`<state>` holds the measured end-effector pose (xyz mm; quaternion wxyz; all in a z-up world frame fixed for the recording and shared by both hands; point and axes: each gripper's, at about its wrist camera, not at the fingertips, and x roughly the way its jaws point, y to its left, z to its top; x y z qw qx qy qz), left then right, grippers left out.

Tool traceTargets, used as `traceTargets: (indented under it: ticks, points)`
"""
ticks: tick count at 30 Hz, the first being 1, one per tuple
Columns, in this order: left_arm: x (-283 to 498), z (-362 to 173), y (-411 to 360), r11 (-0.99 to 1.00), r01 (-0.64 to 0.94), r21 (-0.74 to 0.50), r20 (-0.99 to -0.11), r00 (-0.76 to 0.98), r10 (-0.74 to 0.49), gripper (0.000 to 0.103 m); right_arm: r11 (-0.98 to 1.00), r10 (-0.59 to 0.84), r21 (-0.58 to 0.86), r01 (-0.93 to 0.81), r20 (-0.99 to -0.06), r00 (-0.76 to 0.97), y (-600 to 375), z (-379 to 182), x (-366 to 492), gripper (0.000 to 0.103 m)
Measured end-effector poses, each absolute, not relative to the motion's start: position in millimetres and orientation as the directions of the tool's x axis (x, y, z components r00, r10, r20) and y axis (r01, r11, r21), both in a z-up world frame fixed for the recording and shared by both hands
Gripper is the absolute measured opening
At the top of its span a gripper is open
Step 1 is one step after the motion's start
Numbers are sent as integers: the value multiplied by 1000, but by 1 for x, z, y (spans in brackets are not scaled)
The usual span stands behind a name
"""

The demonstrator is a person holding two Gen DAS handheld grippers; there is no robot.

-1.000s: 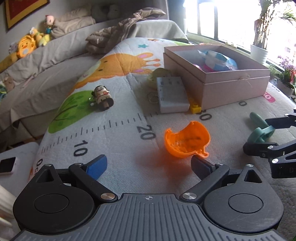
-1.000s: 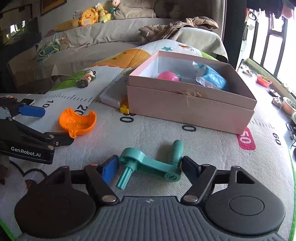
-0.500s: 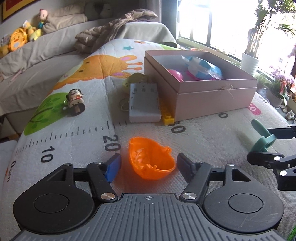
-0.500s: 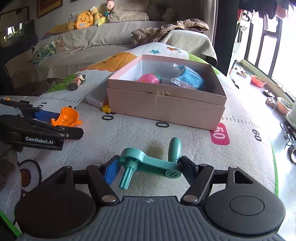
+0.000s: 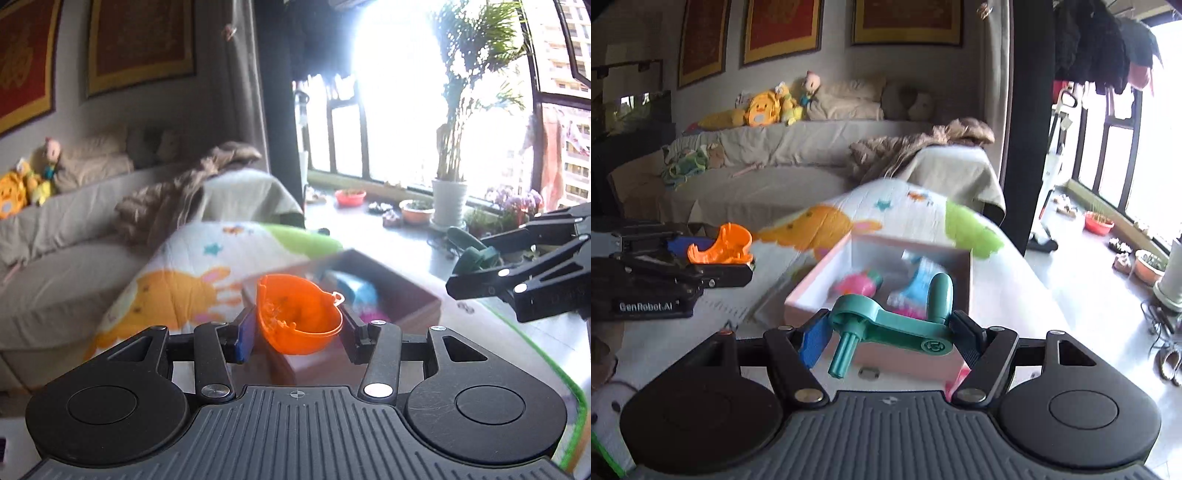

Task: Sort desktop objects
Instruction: 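Lower the orange toy and teal crank into the pink box with both tools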

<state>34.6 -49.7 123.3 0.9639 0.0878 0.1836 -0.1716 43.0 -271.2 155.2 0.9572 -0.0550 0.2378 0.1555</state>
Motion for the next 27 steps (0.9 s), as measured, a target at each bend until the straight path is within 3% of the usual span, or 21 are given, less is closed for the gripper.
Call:
traceTargets:
  ticks: [2,4,5,8,11,13,19,25,27]
  points:
    - [61,123,-64,919,380,102,-377,870,-318,54,950,268,-24,-311,-447,853,-274,176,66,70]
    - [85,114,-70,924,374,75,-434,847,-308,74,952,277,15,-306,-467,840,-275,185,94,70]
    - [91,107,-69,936,347,59,-461,841,-283,76,950,290,42,-310,-484,825,-274,187,107,70]
    - [84,89,-53,944,328,31,-511,817,-267,96,942,319,94,-321,-543,777,-268,179,144,71]
    - [72,69,-30,955,294,32,-556,800,-227,98,943,307,83,-323,-596,742,-254,160,171,71]
    - [68,56,-13,964,266,21,-591,781,-203,100,947,293,84,-311,-627,722,-244,145,186,79]
    - [73,28,34,989,149,7,-649,753,-109,100,949,274,69,-309,-665,695,-216,122,194,79]
    - [81,23,75,1000,-30,-4,-666,745,20,100,878,313,-80,-471,-649,693,-146,121,169,78]
    - [81,25,83,998,-62,4,-665,746,49,100,853,320,-112,-510,-659,681,-119,118,168,72]
